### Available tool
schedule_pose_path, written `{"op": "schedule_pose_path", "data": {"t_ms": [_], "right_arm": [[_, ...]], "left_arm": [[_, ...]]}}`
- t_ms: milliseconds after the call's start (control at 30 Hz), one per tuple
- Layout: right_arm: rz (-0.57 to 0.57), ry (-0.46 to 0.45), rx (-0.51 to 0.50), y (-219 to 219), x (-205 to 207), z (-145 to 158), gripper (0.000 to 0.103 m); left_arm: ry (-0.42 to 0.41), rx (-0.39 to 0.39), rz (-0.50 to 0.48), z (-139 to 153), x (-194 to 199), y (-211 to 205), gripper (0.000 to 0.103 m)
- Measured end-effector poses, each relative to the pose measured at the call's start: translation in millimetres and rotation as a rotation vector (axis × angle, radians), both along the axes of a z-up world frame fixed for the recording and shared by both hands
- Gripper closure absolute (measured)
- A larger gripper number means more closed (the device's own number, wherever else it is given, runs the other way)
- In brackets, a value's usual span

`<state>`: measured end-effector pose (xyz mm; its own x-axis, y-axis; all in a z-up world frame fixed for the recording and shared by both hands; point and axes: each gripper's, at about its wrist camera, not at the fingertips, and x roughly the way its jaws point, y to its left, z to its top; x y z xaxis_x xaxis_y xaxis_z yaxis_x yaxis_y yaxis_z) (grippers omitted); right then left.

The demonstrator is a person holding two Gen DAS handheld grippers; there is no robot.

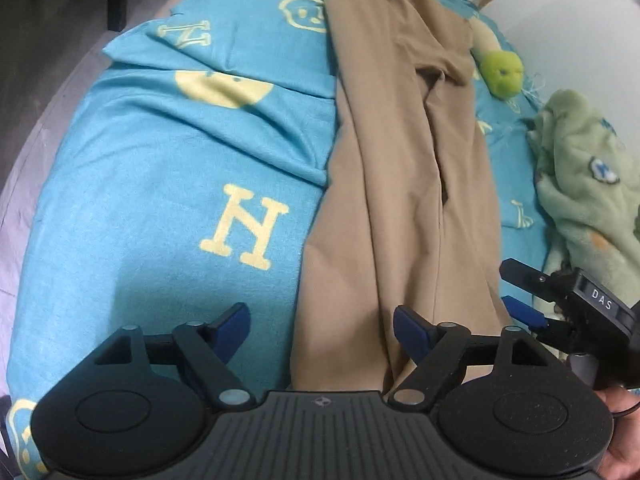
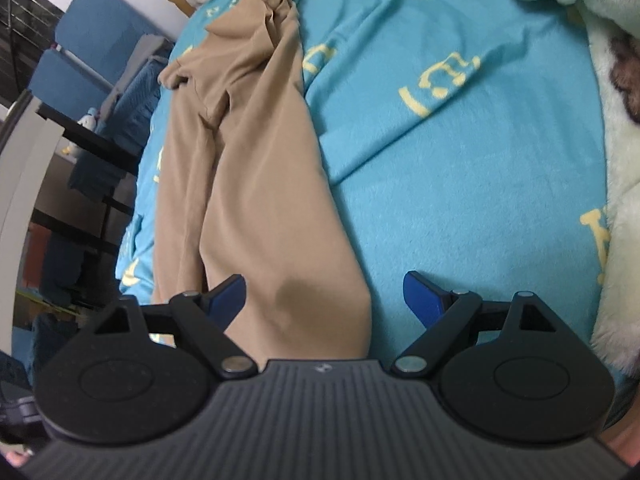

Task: Fold clothes

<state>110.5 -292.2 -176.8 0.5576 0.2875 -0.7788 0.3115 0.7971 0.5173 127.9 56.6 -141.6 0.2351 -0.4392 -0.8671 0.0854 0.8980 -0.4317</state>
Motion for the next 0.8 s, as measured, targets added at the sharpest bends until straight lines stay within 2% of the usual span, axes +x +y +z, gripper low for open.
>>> {"op": "schedule_pose_path", "data": {"t_ms": [200, 267, 300, 367, 400, 433, 467, 500, 533, 567, 633, 733, 800], "right_arm": [[0.085, 0.035, 0.063, 14.3, -5.6, -2.2, 0.014], [0.113, 0.049, 0.085, 19.6, -8.1, -2.7, 0.015], [0.122, 0.059, 0.083, 23.4, -10.6, -2.2, 0.015], [0.149, 0.077, 0.041, 33.2, -15.7, 0.8, 0.024], [0.167, 0.084, 0.008, 38.8, -18.1, 2.9, 0.027], [0.188, 0.09, -0.031, 44.6, -19.7, 5.2, 0.035], [0.208, 0.096, -0.065, 49.6, -21.3, 7.3, 0.045], [0.221, 0.101, -0.084, 52.0, -22.7, 8.8, 0.052], [0.233, 0.105, -0.103, 54.4, -24.0, 10.3, 0.071], [0.242, 0.107, -0.119, 56.1, -25.4, 12.0, 0.083], [0.237, 0.091, -0.147, 55.3, -28.9, 18.4, 0.088], [0.226, 0.014, -0.189, 53.4, -38.2, 37.2, 0.09], [0.213, -0.059, -0.173, 48.9, -46.0, 52.5, 0.091]], "left_arm": [[0.021, -0.007, -0.111, -7.4, -6.2, -17.9, 0.021], [0.016, 0.0, -0.115, -5.7, -8.3, -18.4, 0.025], [0.013, 0.003, -0.116, -4.9, -9.3, -18.7, 0.032], [0.008, 0.01, -0.12, -3.2, -11.4, -19.2, 0.047], [0.005, 0.013, -0.122, -2.4, -12.4, -19.5, 0.065], [0.002, 0.017, -0.123, -1.5, -13.4, -19.7, 0.086], [0.0, 0.02, -0.125, -0.7, -14.4, -20.0, 0.093], [-0.003, 0.023, -0.127, 0.1, -15.5, -20.3, 0.094], [-0.006, 0.027, -0.129, 1.0, -16.5, -20.5, 0.096], [-0.008, 0.03, -0.13, 1.8, -17.5, -20.8, 0.096], [-0.025, 0.025, -0.125, 5.8, -19.8, -19.1, 0.097], [-0.127, -0.074, -0.062, 28.7, -25.7, -1.1, 0.097], [-0.197, -0.126, -0.013, 45.3, -32.0, 9.2, 0.097]]}}
